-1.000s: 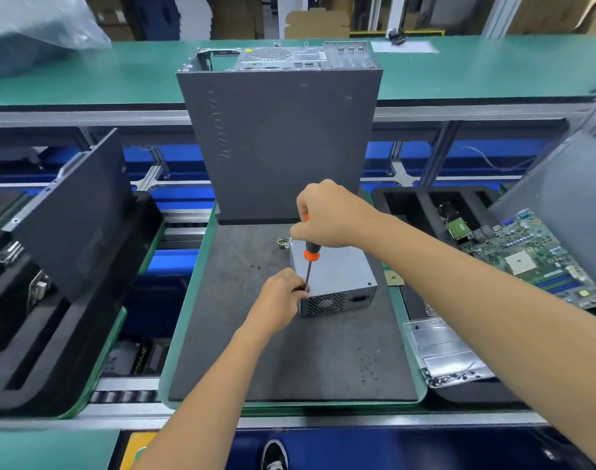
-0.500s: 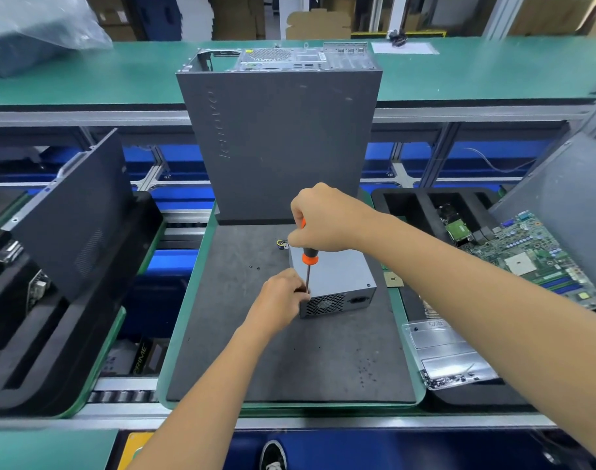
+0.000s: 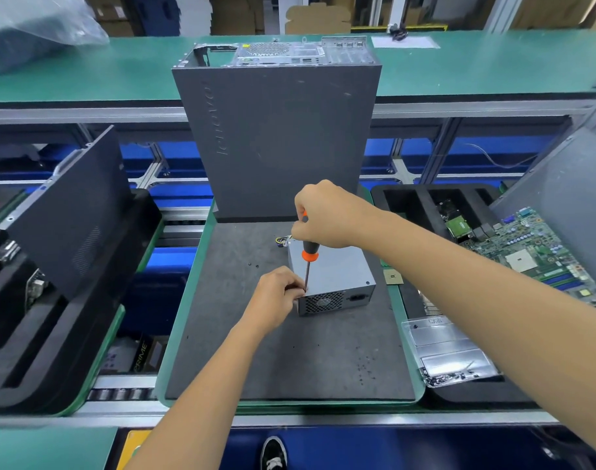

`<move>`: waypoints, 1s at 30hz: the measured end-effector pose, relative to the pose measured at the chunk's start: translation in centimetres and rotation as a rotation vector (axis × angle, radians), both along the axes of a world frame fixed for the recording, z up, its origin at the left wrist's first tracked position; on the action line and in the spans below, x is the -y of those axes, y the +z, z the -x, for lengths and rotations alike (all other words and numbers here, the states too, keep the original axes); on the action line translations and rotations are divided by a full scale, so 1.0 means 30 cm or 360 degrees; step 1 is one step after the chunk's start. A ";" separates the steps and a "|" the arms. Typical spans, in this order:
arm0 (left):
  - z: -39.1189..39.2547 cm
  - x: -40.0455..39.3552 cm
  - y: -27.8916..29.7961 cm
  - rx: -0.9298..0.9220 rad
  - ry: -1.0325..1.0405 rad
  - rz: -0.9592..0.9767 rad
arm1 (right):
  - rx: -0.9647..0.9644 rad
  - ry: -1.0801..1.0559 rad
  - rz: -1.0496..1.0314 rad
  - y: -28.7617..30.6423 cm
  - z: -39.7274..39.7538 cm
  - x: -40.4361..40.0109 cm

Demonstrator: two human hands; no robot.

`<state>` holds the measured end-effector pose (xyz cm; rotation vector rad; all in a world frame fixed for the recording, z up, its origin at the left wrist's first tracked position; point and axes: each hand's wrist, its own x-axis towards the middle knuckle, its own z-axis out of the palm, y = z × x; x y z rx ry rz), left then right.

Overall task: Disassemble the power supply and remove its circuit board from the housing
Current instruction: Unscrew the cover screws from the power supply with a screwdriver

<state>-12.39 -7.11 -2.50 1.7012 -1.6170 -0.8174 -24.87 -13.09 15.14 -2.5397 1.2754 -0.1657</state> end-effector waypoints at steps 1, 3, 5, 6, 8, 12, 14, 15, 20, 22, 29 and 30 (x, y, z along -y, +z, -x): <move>-0.003 0.000 -0.001 -0.0025 0.0007 -0.0009 | 0.0005 0.0000 -0.0005 0.000 0.001 0.001; -0.009 0.000 -0.005 -0.0057 0.0019 -0.0009 | 0.0008 0.0006 -0.0017 0.001 -0.001 0.000; -0.011 -0.001 -0.010 -0.0055 0.0018 -0.0004 | 0.0005 0.0017 -0.0011 0.000 -0.005 -0.002; -0.011 -0.001 -0.012 -0.0047 0.0010 -0.0001 | 0.0004 0.0021 -0.0005 -0.001 -0.007 -0.003; -0.010 0.000 -0.010 -0.0044 0.0000 0.0003 | 0.0007 0.0023 -0.0001 0.000 -0.009 -0.005; -0.016 -0.002 -0.003 0.0022 -0.0070 0.0053 | -0.0049 0.0015 0.0004 0.001 -0.018 -0.009; -0.017 -0.005 -0.003 0.0065 -0.0095 0.0092 | -0.0188 0.0016 0.0047 0.001 -0.021 -0.011; -0.014 -0.005 -0.003 0.0088 -0.0093 0.0108 | -0.0282 0.0014 0.0094 0.005 -0.021 -0.009; -0.004 -0.009 -0.007 0.0059 -0.0022 0.0079 | -0.0586 0.0195 -0.0087 0.060 -0.008 0.033; -0.011 -0.007 -0.003 0.0034 -0.0023 0.0058 | -0.0632 0.0339 -0.0116 0.072 -0.007 0.041; -0.013 0.002 0.001 0.0068 -0.0067 0.0056 | -0.0489 0.0737 -0.0048 0.056 -0.032 0.034; -0.013 0.002 0.003 0.0075 -0.0071 0.0062 | -0.0458 0.0729 -0.0011 0.051 -0.034 0.034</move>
